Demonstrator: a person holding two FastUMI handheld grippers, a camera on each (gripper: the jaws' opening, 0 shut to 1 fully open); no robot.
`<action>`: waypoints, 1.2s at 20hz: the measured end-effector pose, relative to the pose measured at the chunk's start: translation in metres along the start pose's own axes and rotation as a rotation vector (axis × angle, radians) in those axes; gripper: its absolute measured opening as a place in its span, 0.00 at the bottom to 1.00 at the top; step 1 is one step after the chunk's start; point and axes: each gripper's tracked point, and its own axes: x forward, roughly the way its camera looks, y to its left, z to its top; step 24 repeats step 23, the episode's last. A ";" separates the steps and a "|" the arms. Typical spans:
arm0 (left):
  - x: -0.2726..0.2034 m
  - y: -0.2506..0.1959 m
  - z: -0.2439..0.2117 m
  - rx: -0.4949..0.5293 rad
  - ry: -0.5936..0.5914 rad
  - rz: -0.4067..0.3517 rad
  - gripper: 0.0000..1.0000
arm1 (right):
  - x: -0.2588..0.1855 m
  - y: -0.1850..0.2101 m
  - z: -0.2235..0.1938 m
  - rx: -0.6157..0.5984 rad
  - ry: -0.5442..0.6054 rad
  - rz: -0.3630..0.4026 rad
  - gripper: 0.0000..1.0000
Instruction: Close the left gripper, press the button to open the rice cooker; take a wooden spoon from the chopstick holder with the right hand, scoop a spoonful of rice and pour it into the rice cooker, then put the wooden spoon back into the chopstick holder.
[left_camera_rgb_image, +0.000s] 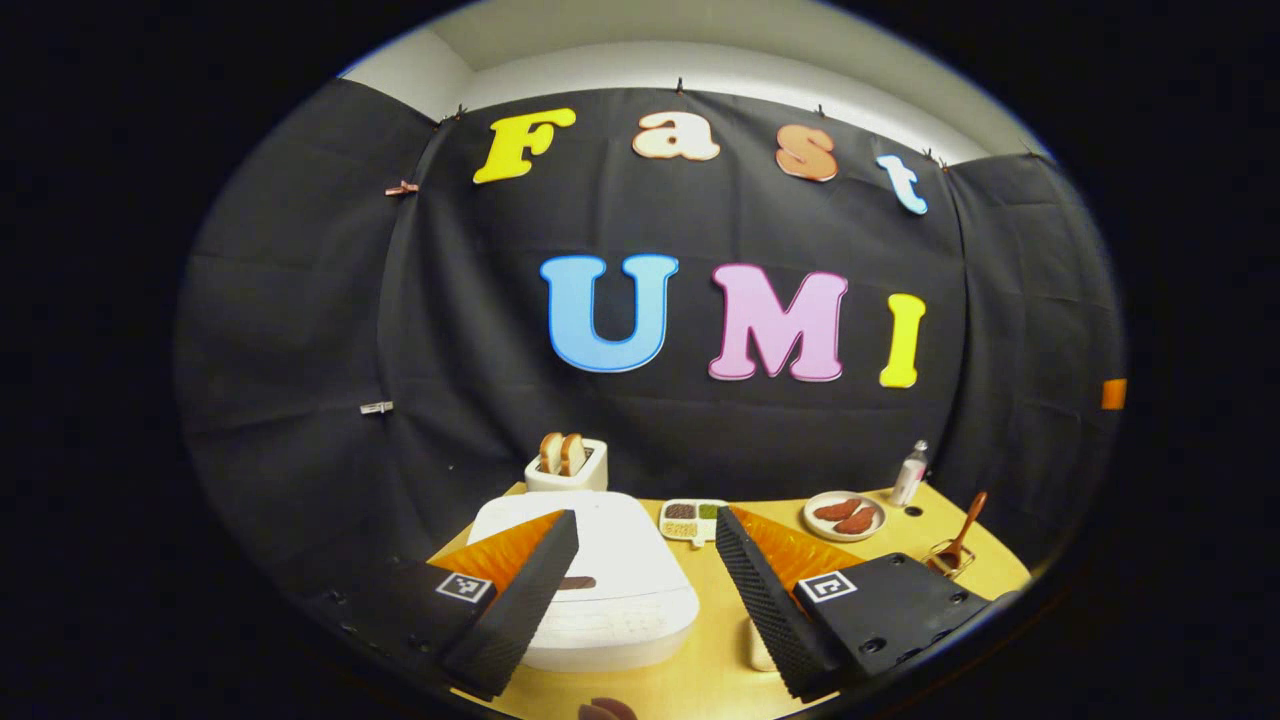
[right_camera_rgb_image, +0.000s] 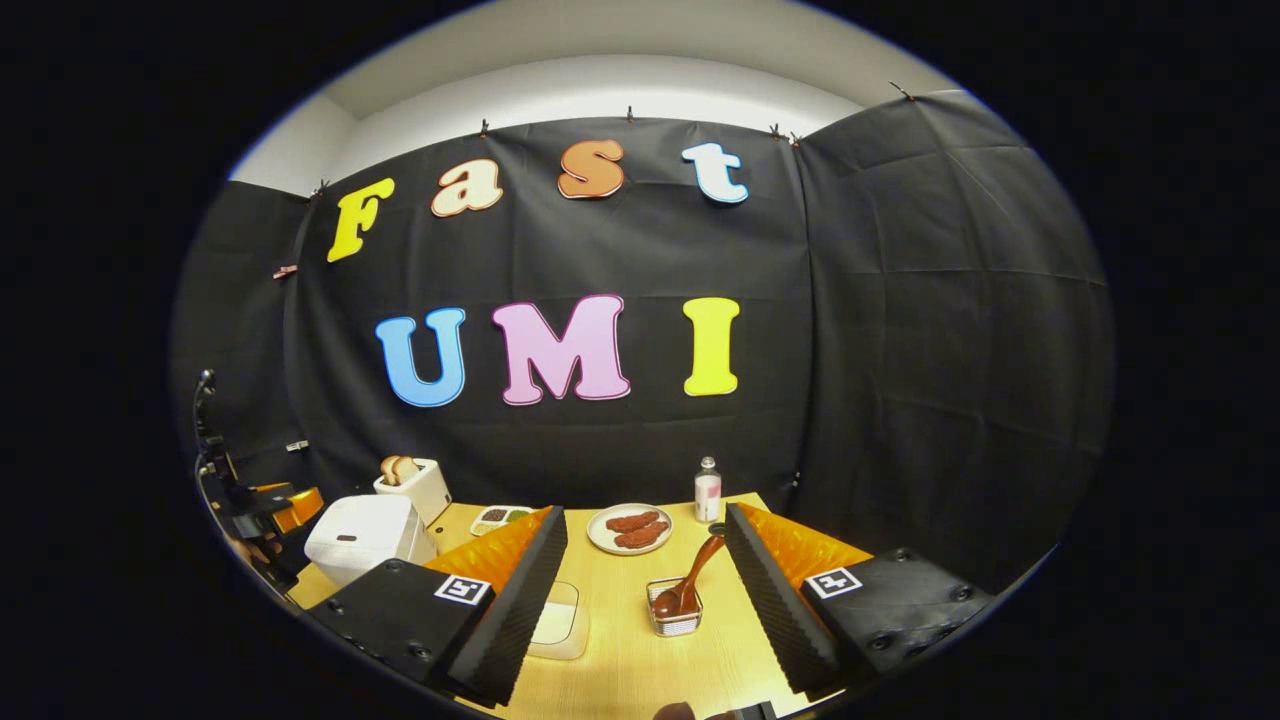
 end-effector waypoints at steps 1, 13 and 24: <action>-0.011 -0.007 0.012 -0.007 -0.024 -0.015 0.95 | 0.002 0.002 0.000 -0.005 -0.002 0.012 0.98; -0.088 -0.055 0.059 0.030 -0.098 -0.083 0.95 | 0.015 0.025 0.012 -0.003 -0.043 0.106 0.98; -0.084 -0.059 0.059 0.007 -0.090 -0.082 0.95 | 0.023 0.021 0.008 -0.013 -0.034 0.100 0.98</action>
